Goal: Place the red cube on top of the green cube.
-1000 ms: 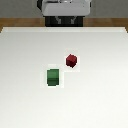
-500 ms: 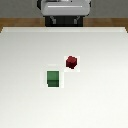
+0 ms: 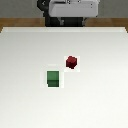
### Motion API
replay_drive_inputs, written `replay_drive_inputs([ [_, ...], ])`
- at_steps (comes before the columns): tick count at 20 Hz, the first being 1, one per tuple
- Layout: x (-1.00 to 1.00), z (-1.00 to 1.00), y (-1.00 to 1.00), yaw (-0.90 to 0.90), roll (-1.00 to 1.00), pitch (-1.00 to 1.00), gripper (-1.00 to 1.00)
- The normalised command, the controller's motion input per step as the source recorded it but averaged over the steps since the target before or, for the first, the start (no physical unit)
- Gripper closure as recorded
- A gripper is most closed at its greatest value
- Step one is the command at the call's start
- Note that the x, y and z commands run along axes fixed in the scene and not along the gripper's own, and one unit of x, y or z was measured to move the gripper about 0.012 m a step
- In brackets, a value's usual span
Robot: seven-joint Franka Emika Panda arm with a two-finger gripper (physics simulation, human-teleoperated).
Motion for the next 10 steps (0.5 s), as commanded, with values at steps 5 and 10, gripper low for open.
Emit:
replay_drive_inputs([
  [5,0.4,0.0,0.0,-0.12,0.0,0.0,-1.0],
  [10,0.6,0.0,0.0,-0.06,0.0,0.0,-1.0],
])
